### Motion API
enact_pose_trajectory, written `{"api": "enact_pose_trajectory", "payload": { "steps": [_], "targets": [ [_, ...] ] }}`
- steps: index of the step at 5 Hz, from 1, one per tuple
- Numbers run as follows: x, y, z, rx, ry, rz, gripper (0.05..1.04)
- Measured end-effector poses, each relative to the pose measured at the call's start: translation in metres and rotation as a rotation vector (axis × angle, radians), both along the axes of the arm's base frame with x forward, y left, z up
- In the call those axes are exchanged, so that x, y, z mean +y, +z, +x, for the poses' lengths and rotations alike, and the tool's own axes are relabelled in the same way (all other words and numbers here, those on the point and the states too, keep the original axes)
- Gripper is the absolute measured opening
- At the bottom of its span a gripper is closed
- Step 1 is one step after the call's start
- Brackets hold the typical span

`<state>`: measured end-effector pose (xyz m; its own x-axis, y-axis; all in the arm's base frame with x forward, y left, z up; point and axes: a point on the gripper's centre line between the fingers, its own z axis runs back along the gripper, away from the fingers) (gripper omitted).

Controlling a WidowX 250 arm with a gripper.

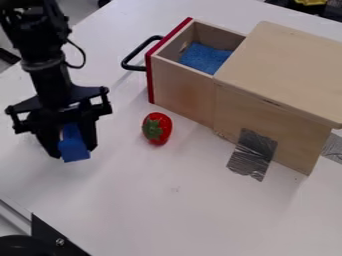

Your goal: Move thw blue object out of the drawer to the left side of the table

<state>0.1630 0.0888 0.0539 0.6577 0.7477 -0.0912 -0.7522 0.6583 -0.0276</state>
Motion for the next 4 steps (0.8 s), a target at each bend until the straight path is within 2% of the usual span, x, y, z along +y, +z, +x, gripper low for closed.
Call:
{"api": "enact_pose_trajectory", "payload": {
  "steps": [2, 3, 4],
  "targets": [
    [0.004, -0.023, 0.003, 0.013, 0.012, 0.011, 0.57],
    [0.006, -0.037, 0.001, 0.059, 0.021, 0.008, 0.57],
    [0.007, -0.049, 0.002, 0.108, 0.028, -0.015, 0.57]
  ]
}}
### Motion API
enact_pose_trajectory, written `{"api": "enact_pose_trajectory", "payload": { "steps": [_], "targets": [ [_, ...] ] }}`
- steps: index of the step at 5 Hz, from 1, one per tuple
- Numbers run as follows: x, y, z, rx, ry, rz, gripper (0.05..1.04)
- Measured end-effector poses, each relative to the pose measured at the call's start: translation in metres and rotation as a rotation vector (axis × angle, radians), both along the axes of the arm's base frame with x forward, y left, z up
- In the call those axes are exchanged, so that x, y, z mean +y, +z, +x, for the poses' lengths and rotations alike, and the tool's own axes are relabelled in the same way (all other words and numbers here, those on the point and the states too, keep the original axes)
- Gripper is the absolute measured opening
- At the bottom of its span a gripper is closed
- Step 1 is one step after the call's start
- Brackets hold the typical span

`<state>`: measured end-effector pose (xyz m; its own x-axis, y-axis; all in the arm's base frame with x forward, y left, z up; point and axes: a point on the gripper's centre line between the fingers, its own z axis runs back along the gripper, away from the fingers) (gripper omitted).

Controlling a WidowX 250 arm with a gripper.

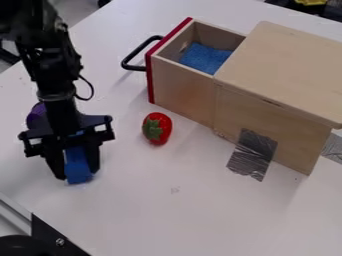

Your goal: Move thw blue object out of the drawer to the left side of the table

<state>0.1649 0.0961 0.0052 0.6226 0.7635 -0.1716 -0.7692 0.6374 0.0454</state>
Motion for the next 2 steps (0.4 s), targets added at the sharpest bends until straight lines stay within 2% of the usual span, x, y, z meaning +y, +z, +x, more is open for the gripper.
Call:
{"api": "enact_pose_trajectory", "payload": {
  "steps": [1, 2],
  "targets": [
    [0.0043, -0.0076, 0.0026, 0.036, 0.004, -0.003, 0.62],
    [0.0048, -0.0086, 0.0018, 0.048, 0.011, 0.0, 0.905]
  ]
}}
